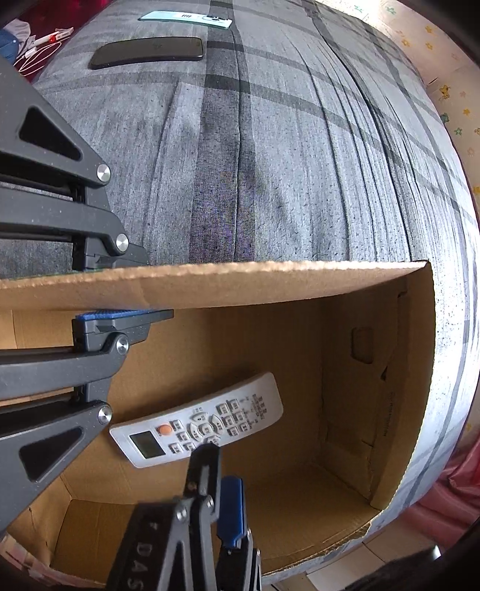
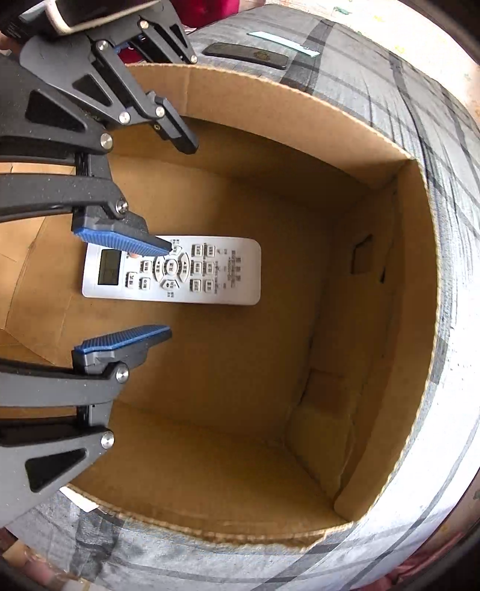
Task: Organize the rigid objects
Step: 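Lower the remote into the box and open the right gripper, then move the right gripper back to the black round object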
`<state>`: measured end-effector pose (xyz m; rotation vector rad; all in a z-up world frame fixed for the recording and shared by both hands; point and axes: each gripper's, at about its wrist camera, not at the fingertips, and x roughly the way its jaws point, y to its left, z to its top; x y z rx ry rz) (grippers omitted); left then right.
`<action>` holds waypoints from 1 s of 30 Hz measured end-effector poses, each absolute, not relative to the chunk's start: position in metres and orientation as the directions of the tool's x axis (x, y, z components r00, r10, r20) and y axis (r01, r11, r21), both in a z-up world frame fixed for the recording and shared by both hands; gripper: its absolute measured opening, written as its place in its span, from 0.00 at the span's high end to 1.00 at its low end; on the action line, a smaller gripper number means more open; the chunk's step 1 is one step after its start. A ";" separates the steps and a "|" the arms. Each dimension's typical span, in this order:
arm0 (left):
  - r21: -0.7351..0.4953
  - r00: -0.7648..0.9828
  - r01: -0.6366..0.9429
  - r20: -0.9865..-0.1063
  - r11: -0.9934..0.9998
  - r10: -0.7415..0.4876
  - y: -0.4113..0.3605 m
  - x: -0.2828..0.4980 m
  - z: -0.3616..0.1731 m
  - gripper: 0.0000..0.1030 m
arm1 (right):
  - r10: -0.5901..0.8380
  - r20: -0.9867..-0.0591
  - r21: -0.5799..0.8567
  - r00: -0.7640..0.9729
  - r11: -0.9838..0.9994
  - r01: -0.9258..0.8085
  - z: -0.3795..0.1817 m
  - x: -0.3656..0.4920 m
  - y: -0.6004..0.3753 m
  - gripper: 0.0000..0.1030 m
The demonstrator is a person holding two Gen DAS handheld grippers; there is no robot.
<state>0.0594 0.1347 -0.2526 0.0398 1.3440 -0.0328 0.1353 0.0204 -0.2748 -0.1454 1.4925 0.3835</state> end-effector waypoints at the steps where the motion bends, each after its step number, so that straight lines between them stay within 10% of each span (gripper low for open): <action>1: 0.010 0.223 0.046 -0.975 0.999 0.000 0.135 0.060 -0.253 0.87 | 0.164 -0.986 0.143 0.036 0.932 -0.332 -0.273 0.134 0.019 0.59; 30: 0.052 0.229 0.052 -0.973 0.997 0.039 0.125 0.055 -0.256 0.87 | 0.146 -0.941 0.086 0.307 0.976 -0.199 -0.170 0.107 -0.066 0.03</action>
